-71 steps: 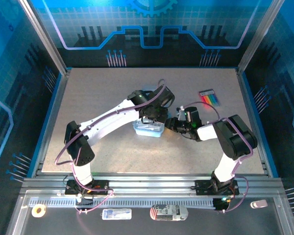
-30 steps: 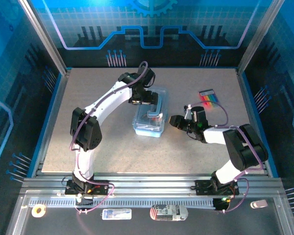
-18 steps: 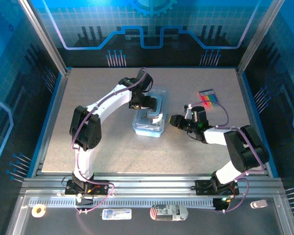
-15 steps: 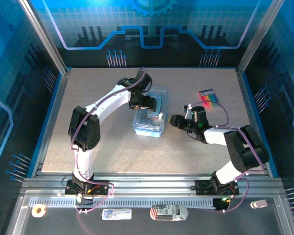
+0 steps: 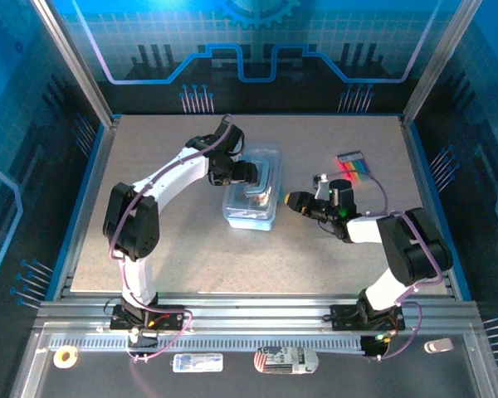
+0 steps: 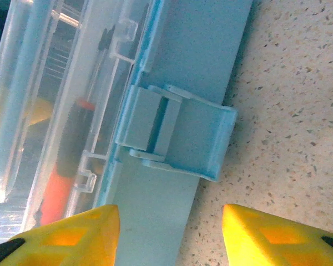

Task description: Pack the tool kit

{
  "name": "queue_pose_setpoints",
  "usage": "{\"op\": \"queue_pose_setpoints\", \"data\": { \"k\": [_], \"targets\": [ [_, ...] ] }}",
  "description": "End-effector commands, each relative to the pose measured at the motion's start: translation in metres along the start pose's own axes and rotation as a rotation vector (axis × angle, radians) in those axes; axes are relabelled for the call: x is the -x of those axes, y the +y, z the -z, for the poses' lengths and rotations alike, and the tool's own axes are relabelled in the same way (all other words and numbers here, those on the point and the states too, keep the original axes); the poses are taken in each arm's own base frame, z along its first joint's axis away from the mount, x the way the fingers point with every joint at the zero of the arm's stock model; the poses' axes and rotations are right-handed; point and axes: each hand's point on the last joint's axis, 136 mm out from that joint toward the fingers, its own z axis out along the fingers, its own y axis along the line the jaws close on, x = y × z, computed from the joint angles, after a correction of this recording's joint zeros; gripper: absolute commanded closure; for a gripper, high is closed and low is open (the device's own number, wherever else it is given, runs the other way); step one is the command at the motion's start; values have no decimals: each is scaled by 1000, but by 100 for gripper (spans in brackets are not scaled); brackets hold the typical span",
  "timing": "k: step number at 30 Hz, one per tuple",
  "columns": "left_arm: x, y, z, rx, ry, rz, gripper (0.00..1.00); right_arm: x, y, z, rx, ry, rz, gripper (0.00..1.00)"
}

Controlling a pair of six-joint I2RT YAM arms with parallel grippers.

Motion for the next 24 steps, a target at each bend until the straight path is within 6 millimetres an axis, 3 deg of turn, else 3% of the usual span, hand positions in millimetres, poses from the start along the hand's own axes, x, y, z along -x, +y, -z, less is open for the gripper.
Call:
{"op": "queue_pose_setpoints", "data": {
  "k": [1,8,16,20,24],
  "targets": [
    [-44,63,-46,171,170,53,35,3,6,2,59,-13,-8,47],
    [-49,76,-54,114,185,105,38,2,23,-7,190,28,10,41],
    [-52,81,-55,88,177,111,39,6,28,-17,256,38,4,38],
    [-50,79,-53,76,169,111,40,8,27,-26,277,49,-24,37],
    [-47,78,-50,70,165,115,41,13,13,-36,278,43,-107,37]
  ]
}}
